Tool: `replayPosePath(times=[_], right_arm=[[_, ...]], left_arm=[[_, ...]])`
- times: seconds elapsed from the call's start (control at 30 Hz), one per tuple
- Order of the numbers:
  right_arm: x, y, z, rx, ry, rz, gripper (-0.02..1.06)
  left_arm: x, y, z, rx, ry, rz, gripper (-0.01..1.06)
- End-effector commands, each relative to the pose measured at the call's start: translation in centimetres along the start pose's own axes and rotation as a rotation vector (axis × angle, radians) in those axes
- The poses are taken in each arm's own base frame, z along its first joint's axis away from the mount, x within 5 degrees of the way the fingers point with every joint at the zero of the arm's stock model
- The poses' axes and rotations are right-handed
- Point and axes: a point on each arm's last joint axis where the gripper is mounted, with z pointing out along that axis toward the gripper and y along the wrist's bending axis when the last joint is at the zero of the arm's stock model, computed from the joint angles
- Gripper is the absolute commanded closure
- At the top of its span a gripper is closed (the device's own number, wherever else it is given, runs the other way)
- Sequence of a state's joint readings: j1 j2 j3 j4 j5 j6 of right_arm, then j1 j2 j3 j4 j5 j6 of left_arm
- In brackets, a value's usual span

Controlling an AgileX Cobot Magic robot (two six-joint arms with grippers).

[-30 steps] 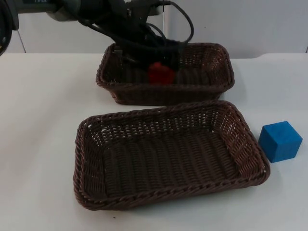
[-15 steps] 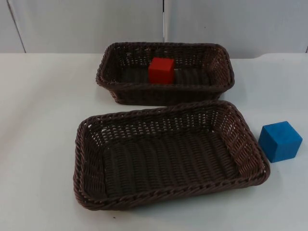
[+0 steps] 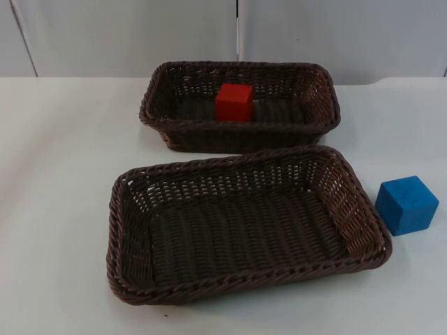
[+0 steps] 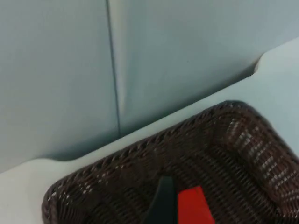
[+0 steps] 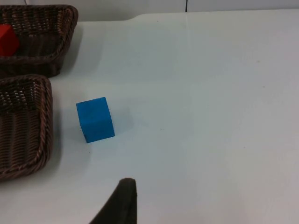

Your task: Pick up one cube with the left hand and place it into the upper basket. Pick up one cube with the right hand and place it into the lower basket.

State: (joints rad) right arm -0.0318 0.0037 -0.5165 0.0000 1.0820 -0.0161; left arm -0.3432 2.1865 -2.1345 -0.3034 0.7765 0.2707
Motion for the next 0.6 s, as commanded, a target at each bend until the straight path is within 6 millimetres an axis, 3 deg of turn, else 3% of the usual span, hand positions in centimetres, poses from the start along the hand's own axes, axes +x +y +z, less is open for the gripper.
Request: replayPosePath(times=[0.0, 0.57], right_arm=[[0.0, 0.0, 0.0, 0.005, -0.004, 0.000, 0.00], [0.0, 0.0, 0.0, 0.005, -0.004, 0.000, 0.00]], left_arm=[[-0.3, -0.3, -0.8, -0.012, 0.010, 0.004, 0.31], [-0.5, -0.9, -3.5, -0.001, 0.085, 0.008, 0.31]])
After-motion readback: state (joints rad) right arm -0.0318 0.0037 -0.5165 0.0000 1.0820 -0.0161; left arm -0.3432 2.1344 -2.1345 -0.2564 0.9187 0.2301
